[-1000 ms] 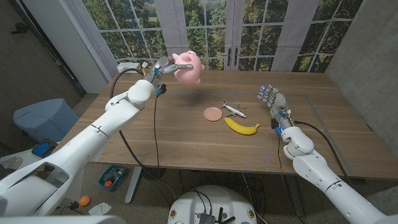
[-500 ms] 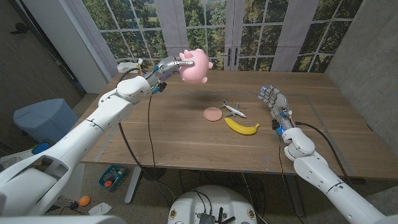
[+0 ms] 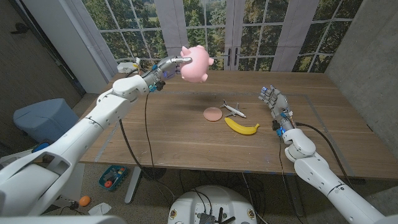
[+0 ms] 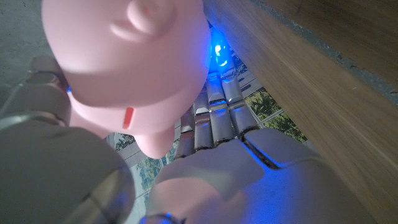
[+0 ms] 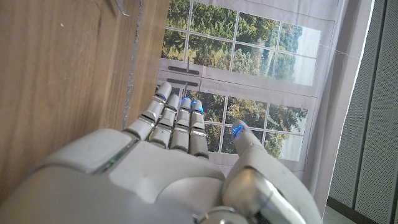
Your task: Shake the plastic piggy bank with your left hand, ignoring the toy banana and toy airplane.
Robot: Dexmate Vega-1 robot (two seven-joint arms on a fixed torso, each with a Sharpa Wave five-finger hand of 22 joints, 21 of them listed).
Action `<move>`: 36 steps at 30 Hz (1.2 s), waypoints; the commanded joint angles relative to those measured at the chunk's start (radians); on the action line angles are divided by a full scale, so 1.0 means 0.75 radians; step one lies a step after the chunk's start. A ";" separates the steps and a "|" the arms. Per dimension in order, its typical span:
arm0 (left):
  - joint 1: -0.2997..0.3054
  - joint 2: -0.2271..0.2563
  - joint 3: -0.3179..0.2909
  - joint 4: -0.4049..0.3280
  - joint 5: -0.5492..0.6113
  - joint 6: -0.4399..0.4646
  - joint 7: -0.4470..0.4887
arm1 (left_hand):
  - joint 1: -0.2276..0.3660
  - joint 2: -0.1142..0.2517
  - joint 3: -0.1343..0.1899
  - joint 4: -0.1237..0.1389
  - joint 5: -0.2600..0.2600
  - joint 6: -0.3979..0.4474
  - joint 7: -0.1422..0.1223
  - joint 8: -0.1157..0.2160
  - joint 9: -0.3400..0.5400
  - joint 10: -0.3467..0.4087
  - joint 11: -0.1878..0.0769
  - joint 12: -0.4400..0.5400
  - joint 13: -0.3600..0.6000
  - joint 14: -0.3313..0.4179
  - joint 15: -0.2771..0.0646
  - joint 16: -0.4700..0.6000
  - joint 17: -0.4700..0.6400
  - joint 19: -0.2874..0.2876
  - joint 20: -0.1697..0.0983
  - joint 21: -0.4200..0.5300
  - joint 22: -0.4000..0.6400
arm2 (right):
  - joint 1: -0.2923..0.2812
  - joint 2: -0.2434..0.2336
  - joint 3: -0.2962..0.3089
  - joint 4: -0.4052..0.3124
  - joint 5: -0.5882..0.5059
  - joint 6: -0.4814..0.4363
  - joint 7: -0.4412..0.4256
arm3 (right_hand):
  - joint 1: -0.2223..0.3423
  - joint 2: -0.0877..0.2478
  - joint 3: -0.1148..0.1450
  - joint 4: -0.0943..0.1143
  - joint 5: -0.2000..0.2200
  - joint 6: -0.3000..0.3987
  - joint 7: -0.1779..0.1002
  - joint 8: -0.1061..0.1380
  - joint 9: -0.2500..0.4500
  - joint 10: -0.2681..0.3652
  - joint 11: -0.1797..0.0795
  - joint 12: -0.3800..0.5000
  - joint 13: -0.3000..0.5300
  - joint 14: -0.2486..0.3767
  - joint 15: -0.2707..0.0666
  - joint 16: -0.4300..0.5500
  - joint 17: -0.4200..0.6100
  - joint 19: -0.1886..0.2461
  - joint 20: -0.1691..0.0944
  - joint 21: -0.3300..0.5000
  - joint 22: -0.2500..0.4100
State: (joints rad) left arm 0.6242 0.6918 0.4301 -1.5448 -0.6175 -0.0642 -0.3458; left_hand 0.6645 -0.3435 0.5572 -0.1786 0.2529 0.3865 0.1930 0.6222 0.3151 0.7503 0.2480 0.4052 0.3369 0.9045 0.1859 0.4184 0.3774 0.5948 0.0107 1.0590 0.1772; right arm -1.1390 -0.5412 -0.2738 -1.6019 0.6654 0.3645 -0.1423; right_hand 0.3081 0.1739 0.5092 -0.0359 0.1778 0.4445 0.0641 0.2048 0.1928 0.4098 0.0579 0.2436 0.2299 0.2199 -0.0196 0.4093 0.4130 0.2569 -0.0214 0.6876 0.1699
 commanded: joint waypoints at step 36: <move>0.137 -0.138 0.187 -0.525 1.080 1.015 1.320 | 0.582 0.591 0.057 0.006 0.212 0.502 -0.252 0.182 0.012 0.585 -0.573 -0.013 0.499 0.435 -0.558 -0.017 0.272 -0.084 -0.146 0.022 -0.002 | -0.014 -0.001 0.005 -0.006 0.005 0.011 0.006 | -0.005 0.006 0.001 -0.010 0.008 0.012 0.000 -0.004 0.005 0.006 0.005 -0.006 0.005 0.006 0.005 -0.009 -0.002 0.016 0.004 -0.015 0.007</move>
State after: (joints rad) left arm 0.6985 0.6731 0.5637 -1.9349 0.0523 0.5998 0.4396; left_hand 0.6645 -0.3435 0.5572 -0.1786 0.2530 0.3865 0.1930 0.6222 0.3151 0.7536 0.2446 0.3897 0.3399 0.9106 0.1859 0.4044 0.3822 0.5930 0.0125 1.0691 0.1772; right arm -1.1470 -0.5414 -0.2714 -1.6073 0.6677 0.3687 -0.1420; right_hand 0.3081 0.1739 0.5093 -0.0359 0.1778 0.4445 0.0641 0.2048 0.1928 0.4108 0.0590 0.2436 0.2299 0.2199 -0.0196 0.4023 0.4130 0.2569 -0.0214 0.6806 0.1700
